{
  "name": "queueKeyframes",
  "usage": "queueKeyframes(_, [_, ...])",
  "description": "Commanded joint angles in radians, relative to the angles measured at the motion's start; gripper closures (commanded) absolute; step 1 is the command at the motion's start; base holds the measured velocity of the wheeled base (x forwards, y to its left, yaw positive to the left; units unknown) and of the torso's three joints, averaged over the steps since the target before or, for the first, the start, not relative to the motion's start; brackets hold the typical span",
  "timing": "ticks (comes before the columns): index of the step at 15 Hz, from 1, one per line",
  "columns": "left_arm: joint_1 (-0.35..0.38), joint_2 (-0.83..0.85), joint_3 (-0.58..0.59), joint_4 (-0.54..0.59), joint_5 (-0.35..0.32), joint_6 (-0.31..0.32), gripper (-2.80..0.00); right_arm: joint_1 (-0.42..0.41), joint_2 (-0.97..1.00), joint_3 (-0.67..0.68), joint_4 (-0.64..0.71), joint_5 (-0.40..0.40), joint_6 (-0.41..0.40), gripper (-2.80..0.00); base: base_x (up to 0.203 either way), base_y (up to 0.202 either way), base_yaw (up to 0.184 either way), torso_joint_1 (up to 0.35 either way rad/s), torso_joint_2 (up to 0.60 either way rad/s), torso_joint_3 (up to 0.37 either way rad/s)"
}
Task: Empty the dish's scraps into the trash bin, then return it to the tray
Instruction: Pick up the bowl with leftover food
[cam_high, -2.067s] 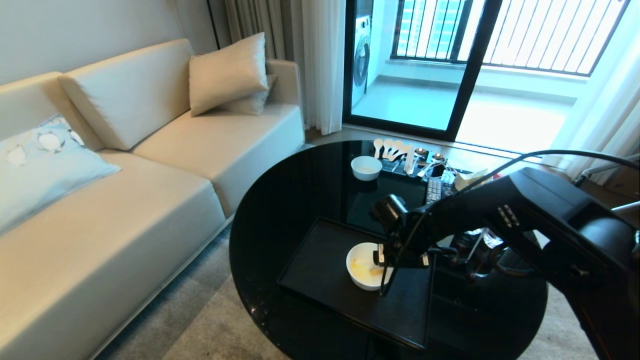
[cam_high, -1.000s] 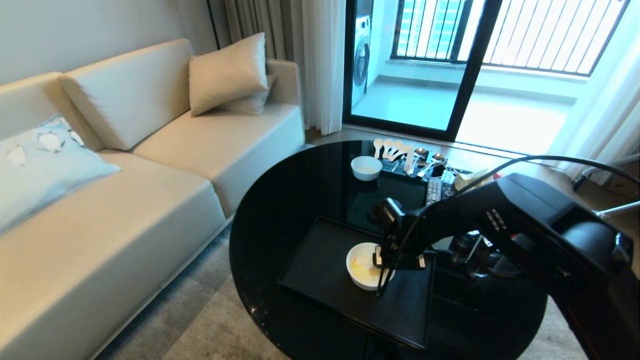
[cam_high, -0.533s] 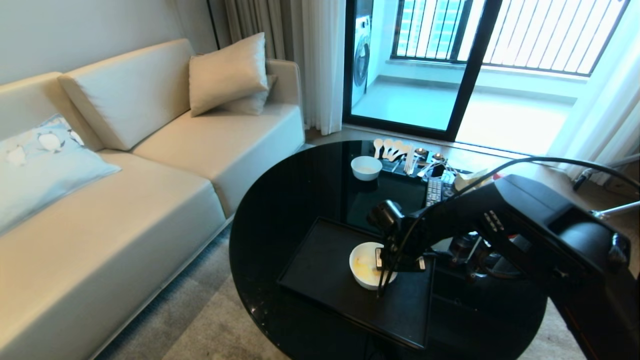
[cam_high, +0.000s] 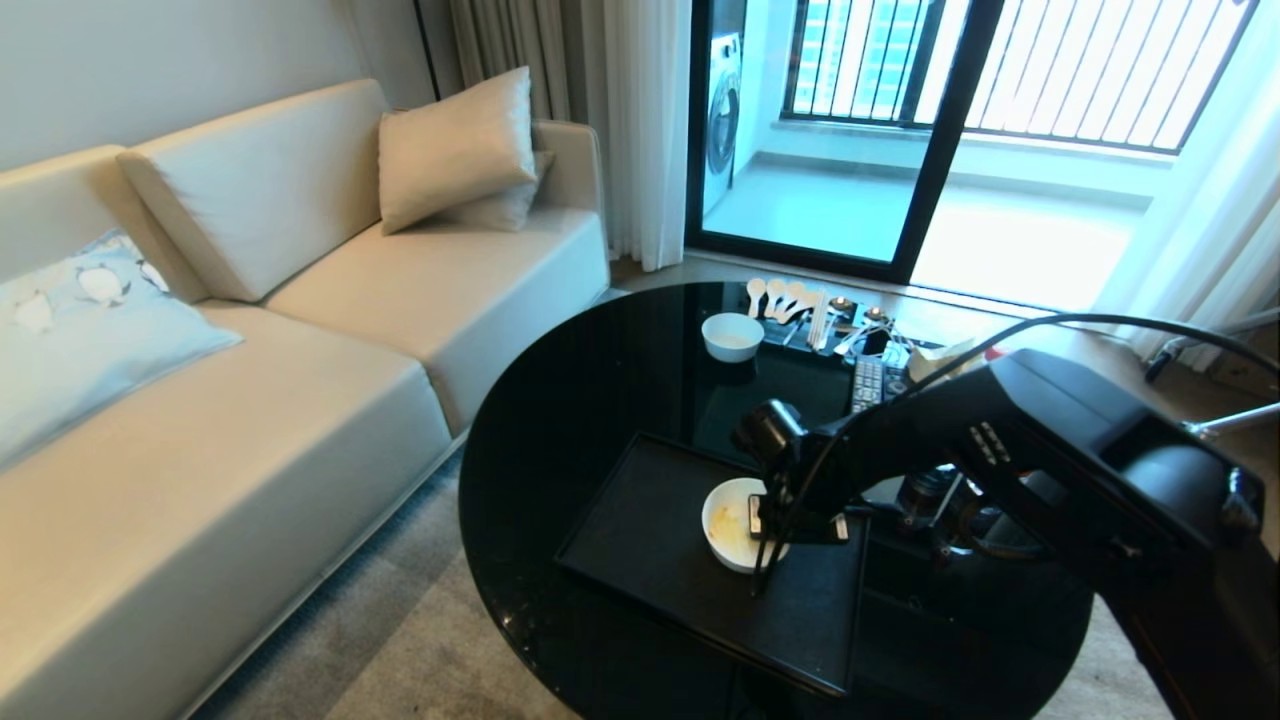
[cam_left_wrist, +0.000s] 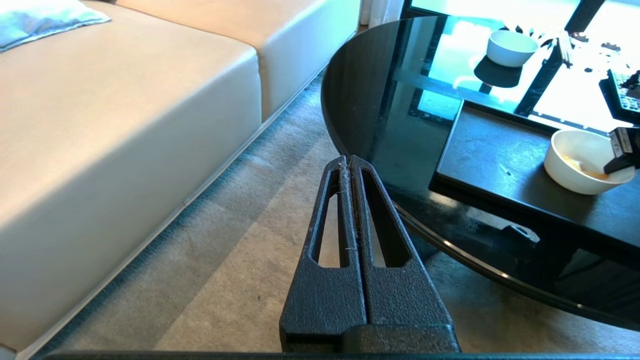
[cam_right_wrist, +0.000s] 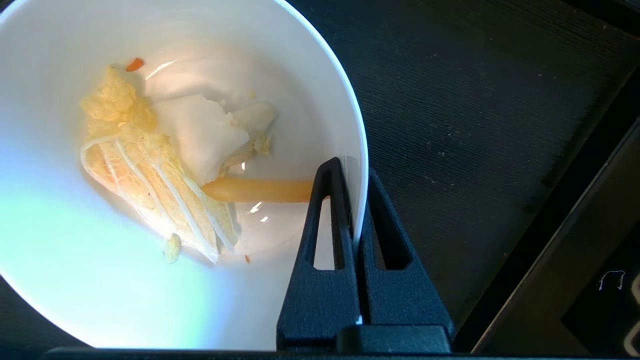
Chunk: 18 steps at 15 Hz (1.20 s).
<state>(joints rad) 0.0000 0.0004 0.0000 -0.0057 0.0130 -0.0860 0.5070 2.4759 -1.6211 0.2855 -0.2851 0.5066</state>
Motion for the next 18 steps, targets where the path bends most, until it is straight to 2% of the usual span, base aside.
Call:
queueKeyframes(1, [0.000, 0.000, 0.000, 0.000, 0.001, -0.001, 0.00, -0.001, -0.007, 0.000, 0.005, -0.002, 0.005, 0.00, 0.000, 0.000, 0.000, 0.000, 0.00, 0.000])
queueKeyframes(10, [0.000, 0.000, 0.000, 0.000, 0.001, 0.000, 0.00, -0.029, -0.138, 0.026, 0.125, -0.002, 0.164, 0.00, 0.000, 0.000, 0.000, 0.000, 0.00, 0.000])
queueKeyframes(18, [0.000, 0.000, 0.000, 0.000, 0.001, -0.001, 0.00, -0.079, -0.383, 0.265, 0.117, 0.023, 0.245, 0.00, 0.000, 0.000, 0.000, 0.000, 0.00, 0.000])
